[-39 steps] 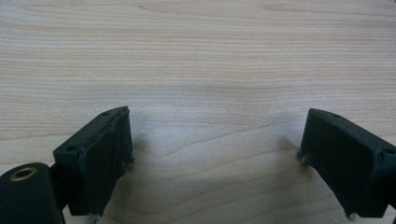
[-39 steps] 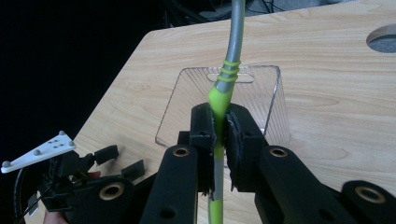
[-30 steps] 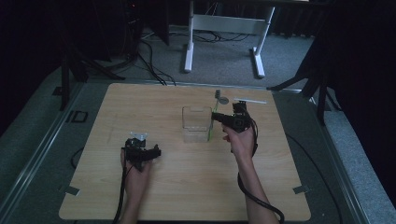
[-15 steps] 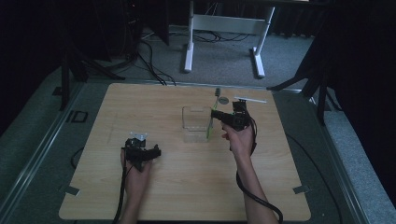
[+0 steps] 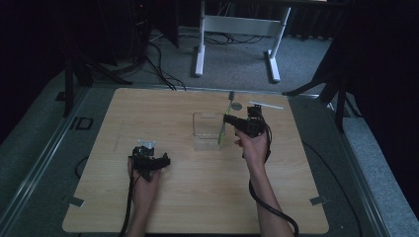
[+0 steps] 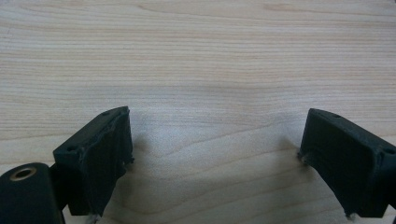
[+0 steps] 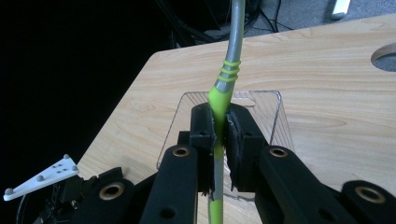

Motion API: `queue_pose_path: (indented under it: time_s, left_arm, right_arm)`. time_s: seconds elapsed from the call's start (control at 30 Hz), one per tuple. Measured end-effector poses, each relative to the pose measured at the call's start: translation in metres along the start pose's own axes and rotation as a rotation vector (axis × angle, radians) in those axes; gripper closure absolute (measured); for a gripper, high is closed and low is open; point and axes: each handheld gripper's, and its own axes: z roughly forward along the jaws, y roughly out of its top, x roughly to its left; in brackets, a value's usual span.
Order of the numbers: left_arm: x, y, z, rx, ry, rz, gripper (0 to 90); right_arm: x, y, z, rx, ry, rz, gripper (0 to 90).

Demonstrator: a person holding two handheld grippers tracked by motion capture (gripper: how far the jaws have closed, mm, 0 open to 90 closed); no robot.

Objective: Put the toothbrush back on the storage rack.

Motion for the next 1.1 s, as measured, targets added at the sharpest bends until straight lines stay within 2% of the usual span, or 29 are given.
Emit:
queue_pose_path:
  time_s: [0.5,0.6,1.1]
  left_arm:
    - [0.0,0.0,-0.0001,0.001,0.0,0.0,9.5]
    - [0.0,0.0,-0.0001,0.001,-0.001,0.0,9.5]
    - [0.0,0.0,-0.0001,0.001,0.0,0.0,9.5]
  right_arm:
    - [-0.0023,0.0017,0.0019,-0.027,0.009,0.012,81.9]
    - [-0.0033,0.0022,0.0032,-0.034,0.027,0.029,81.9]
    - [-0.005,0.0014,0.0079,-0.055,0.029,0.036,81.8]
